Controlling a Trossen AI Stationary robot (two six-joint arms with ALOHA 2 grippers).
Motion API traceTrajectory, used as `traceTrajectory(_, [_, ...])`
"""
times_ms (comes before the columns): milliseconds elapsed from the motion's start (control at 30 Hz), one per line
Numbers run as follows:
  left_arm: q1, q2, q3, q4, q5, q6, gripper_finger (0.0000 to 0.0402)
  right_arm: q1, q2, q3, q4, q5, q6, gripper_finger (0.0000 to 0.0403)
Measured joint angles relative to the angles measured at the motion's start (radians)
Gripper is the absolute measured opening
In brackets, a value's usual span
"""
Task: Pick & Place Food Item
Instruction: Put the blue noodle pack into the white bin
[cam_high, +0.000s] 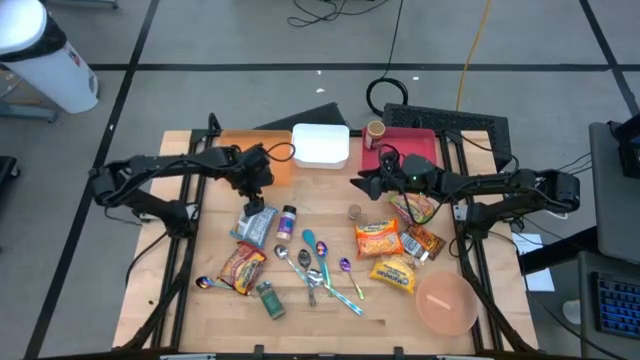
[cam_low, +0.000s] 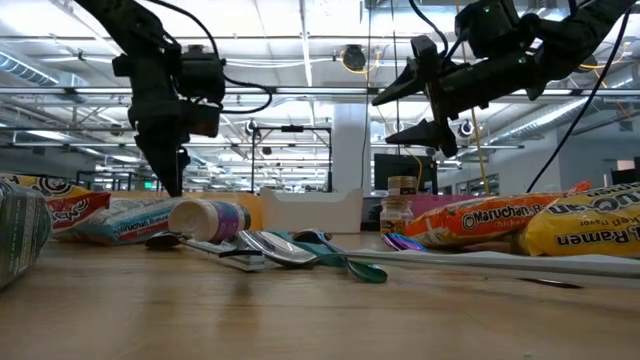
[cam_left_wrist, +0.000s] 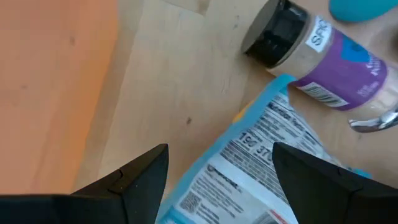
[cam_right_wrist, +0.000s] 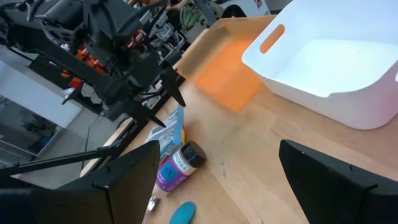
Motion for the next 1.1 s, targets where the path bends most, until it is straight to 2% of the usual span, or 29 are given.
traceTrajectory(400, [0.0,0.089,0.0,0.009,0.001,0.068,0.0296,-0.006,0.0,0.0,-0.004,-0.002,-0.007,0.0322])
traceTrajectory(700, [0.0,0.097,0.0,0.005,0.008,0.077,0.0293,-0.006,0.0,0.0,-0.015,0.018,-0.019,0.0322])
traceTrajectory(833, [0.0,0.097,0.0,0.004,0.008,0.071,0.0257,-0.007,0.0,0.0,-0.018,0.023,-0.032,0.0322])
traceTrajectory(1100, [0.0,0.097,0.0,0.002,0.0,0.058,0.0135,-0.007,0.0,0.0,-0.018,0.023,-0.049,0.0322])
